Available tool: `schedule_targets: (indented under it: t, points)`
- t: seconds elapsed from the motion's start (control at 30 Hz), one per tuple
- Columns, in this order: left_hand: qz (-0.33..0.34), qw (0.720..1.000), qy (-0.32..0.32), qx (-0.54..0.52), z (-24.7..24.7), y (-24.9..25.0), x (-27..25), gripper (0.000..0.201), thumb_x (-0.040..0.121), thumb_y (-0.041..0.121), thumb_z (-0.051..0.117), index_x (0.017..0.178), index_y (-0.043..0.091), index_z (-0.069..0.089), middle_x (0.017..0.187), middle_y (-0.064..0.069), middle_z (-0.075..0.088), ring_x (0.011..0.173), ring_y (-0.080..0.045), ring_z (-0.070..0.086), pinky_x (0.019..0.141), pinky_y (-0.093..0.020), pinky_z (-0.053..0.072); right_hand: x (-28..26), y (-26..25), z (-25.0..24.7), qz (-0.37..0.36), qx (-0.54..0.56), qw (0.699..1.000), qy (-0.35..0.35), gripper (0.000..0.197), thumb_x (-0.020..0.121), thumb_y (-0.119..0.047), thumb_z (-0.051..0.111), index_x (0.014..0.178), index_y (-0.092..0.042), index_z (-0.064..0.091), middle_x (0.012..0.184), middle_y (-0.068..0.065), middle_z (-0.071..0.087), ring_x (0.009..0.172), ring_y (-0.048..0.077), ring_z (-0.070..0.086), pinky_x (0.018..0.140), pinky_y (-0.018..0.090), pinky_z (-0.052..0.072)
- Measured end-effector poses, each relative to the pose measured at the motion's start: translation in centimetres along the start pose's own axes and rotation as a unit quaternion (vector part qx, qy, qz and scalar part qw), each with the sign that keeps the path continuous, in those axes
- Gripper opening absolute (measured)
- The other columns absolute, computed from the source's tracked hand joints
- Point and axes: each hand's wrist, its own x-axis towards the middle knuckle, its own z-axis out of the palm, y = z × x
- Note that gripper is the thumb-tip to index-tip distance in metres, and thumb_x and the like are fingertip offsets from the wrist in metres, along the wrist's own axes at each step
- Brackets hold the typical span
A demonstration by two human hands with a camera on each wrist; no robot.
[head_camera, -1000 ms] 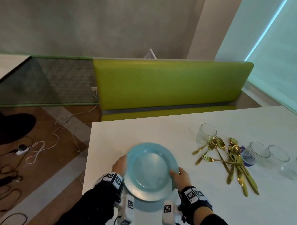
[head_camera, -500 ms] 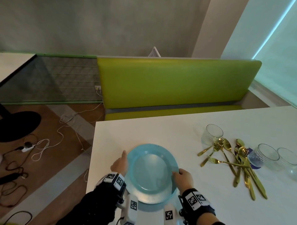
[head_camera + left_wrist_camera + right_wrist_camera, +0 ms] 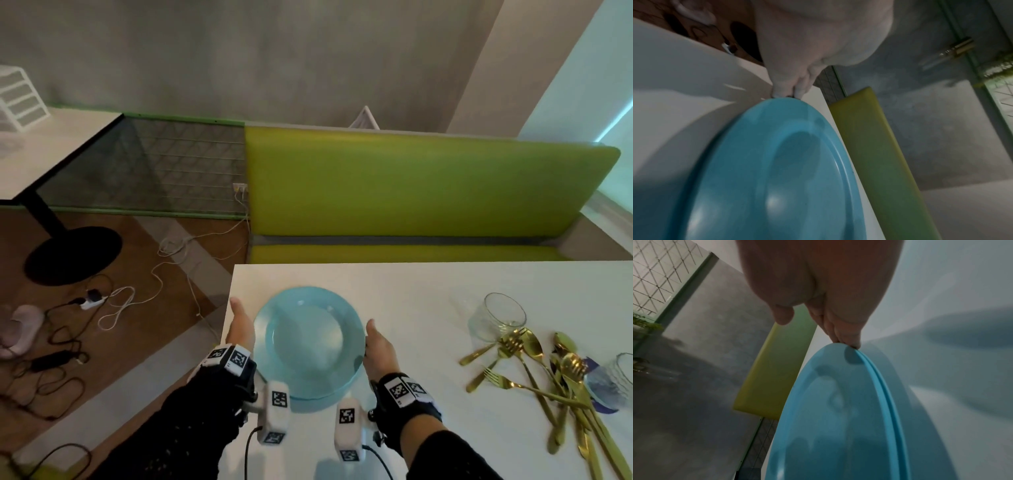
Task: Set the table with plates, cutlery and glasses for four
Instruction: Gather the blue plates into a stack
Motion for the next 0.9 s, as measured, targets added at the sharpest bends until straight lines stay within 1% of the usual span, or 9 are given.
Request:
schedule_targets:
  t: [0.1, 0.23, 0.37, 0.47, 0.57, 0.63, 0.7, 0.8, 0.9]
  points:
    - [0.002, 0.999, -0.033, -0.038, 0.0, 0.5, 2.0, 0.123, 0.055, 0.092, 0.014, 0.149, 0.013, 0.025, 0.157, -0.012, 0.023, 0.144, -0.032, 0.026, 0.120, -0.046, 0.018, 0.6, -1.7, 1.5, 0.027, 0.069, 0.997, -0.032, 0.055, 0.097, -0.049, 0.035, 0.078, -0.006, 0.063, 0.076, 0.009, 0.062, 0.070, 0.022, 0.058, 0.064, 0.030, 0.045]
    - [-0.010, 0.989, -0.009, -0.150, 0.2, 2.9, 1.7, 0.087, 0.084, 0.076, 0.019, 0.126, 0.009, 0.055, 0.125, -0.015, 0.060, 0.103, -0.026, 0.059, 0.099, -0.038, 0.042, 1.6, -3.2, 2.6, 0.056, 0.131, 0.987, -0.067, 0.058, 0.096, -0.054, 0.031, 0.086, -0.005, 0.061, 0.081, 0.009, 0.063, 0.073, 0.020, 0.060, 0.059, 0.029, 0.044]
    - [0.002, 0.994, -0.015, -0.112, 0.5, 5.0, 0.4, 0.077, 0.096, 0.058, 0.016, 0.129, -0.002, 0.049, 0.127, -0.023, 0.056, 0.093, -0.033, 0.056, 0.075, -0.028, 0.039, 2.4, -4.2, 3.0, 0.049, 0.143, 0.986, -0.066, 0.054, 0.097, -0.053, 0.030, 0.072, -0.010, 0.053, 0.041, -0.004, 0.057, 0.039, 0.008, 0.059, 0.046, 0.023, 0.044]
    - [0.000, 0.996, -0.029, -0.079, 1.1, 5.7, 0.0, 0.065, 0.097, 0.056, 0.013, 0.087, 0.007, 0.054, 0.141, -0.022, 0.045, 0.071, -0.023, 0.059, 0.056, -0.028, 0.034, 3.0, -4.5, 3.0, 0.046, 0.144, 0.987, -0.059, 0.049, 0.098, -0.050, 0.031, 0.073, -0.012, 0.049, 0.045, -0.002, 0.056, 0.045, 0.011, 0.059, 0.054, 0.026, 0.040]
    - [-0.009, 0.996, -0.027, -0.085, 1.0, 5.3, 1.6, 0.072, 0.095, 0.059, 0.012, 0.105, 0.004, 0.058, 0.119, -0.017, 0.062, 0.094, -0.020, 0.066, 0.058, -0.027, 0.036, 3.4, -4.5, 3.4, 0.048, 0.145, 0.986, -0.072, 0.055, 0.095, -0.056, 0.032, 0.088, -0.009, 0.060, 0.073, 0.005, 0.063, 0.071, 0.018, 0.060, 0.063, 0.030, 0.045]
    - [-0.014, 0.995, -0.015, -0.100, 1.0, 4.9, 2.2, 0.068, 0.094, 0.062, 0.014, 0.090, 0.009, 0.057, 0.082, -0.008, 0.069, 0.077, -0.018, 0.067, 0.063, -0.028, 0.041, 3.8, -4.3, 3.3, 0.051, 0.143, 0.985, -0.085, 0.063, 0.094, -0.057, 0.031, 0.098, -0.003, 0.063, 0.087, 0.007, 0.065, 0.078, 0.018, 0.061, 0.069, 0.030, 0.047]
    - [-0.006, 0.994, 0.008, -0.113, 1.0, 4.7, 2.4, 0.077, 0.092, 0.066, 0.017, 0.108, 0.004, 0.060, 0.101, -0.009, 0.068, 0.096, -0.026, 0.065, 0.086, -0.034, 0.048, 2.9, -4.6, 3.1, 0.060, 0.138, 0.984, -0.092, 0.058, 0.097, -0.052, 0.030, 0.100, -0.004, 0.061, 0.095, 0.007, 0.062, 0.084, 0.019, 0.060, 0.075, 0.028, 0.047]
    - [0.017, 0.994, 0.112, -0.001, 1.3, 4.9, 2.0, 0.080, 0.095, 0.059, 0.017, 0.125, -0.005, 0.055, 0.128, -0.024, 0.057, 0.118, -0.039, 0.054, 0.106, -0.044, 0.039, 1.8, -5.2, 2.0, 0.049, 0.099, 0.992, -0.063, 0.060, 0.095, -0.052, 0.038, 0.139, -0.011, 0.040, 0.129, 0.008, 0.048, 0.128, 0.026, 0.042, 0.107, 0.036, 0.033]
    - [0.097, 0.969, 0.175, 0.145, 2.9, 5.4, -0.3, 0.056, 0.102, 0.032, 0.022, 0.125, -0.012, 0.050, 0.131, -0.034, 0.050, 0.122, -0.046, 0.046, 0.105, -0.042, 0.031, 0.8, -5.1, -0.5, 0.031, 0.088, 0.995, -0.026, 0.047, 0.094, -0.046, 0.047, 0.127, -0.013, 0.049, 0.119, 0.010, 0.049, 0.117, 0.024, 0.046, 0.100, 0.037, 0.036]
